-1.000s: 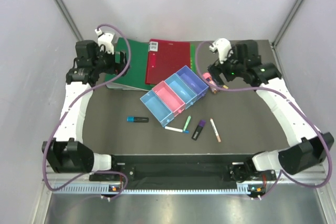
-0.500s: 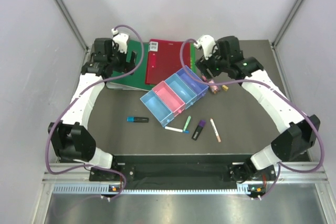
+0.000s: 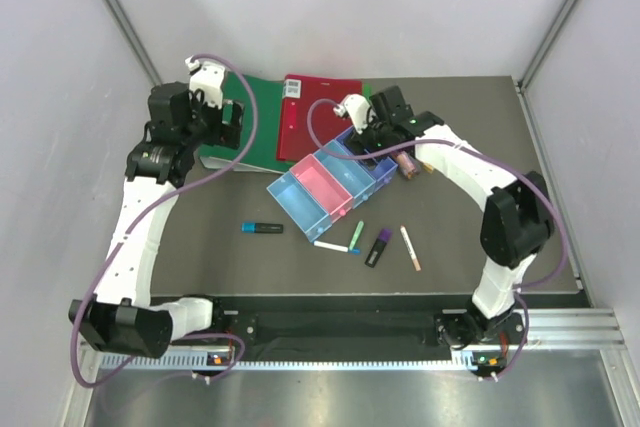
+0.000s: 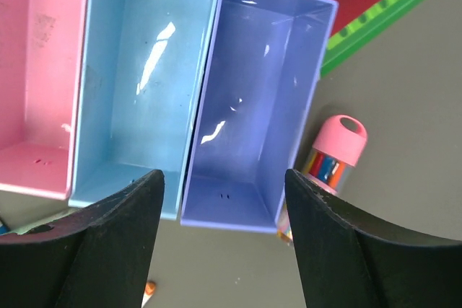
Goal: Sort the stationery into containers
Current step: Move the storage box to the center of the board.
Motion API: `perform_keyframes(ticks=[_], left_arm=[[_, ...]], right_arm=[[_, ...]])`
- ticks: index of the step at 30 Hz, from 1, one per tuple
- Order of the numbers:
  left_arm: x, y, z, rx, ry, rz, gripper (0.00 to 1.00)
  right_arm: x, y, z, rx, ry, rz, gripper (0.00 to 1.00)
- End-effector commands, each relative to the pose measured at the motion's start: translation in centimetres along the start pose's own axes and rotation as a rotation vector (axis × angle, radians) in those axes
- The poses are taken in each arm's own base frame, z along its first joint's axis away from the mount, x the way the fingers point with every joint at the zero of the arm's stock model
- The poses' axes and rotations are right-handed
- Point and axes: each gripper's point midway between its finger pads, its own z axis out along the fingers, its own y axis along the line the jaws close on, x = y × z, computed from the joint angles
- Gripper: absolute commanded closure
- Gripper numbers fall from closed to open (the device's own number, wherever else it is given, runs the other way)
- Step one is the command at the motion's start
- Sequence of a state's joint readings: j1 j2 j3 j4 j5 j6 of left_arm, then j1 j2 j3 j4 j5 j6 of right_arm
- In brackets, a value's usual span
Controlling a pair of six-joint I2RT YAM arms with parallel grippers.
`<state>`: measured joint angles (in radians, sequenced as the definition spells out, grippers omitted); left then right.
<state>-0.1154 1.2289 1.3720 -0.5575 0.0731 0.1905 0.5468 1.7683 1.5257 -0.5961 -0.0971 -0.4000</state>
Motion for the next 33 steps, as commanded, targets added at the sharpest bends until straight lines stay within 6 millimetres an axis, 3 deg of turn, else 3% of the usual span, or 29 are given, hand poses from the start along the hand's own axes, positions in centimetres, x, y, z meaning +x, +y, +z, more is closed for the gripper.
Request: perform_keyframes(ticks=[1,9,18,22,28,33], left_arm=[[0.6,0.1,-1.5,-0.005,0.018,0.024,0.01],[0.1,0.2,-2.4,-0.009,0.009,0.049,0.01],[-0.9,0.3,-2.6,-0.005,-0.012,0.063,0.01],[-0.8,0.2,-2.5,0.001,-0.01,0.063,0.01],[-1.4,0.2,-2.5,0.006,-0.03,0.075,0.01],[-1.9,0.1,-2.6,0.016,-0.042,0.088,0.01]], right_arm=[[-3.8,-0.2,0.9,-0.025,-0.107,-0.003,0.3],[-2.6,0.6,3.8,-0.066,-0.07,0.024,0.31],[-1.0,1.2,6.4,-0.091,-0.019,0.055,0.58],[-0.2,1.5,7.1,-0.093,0.002,0.075,0.83],[1.1,2.0,6.7,-0.064,0.026,0.108,1.0],[1.9,2.9,5.4,-0.04,0.037,0.114,1.0]])
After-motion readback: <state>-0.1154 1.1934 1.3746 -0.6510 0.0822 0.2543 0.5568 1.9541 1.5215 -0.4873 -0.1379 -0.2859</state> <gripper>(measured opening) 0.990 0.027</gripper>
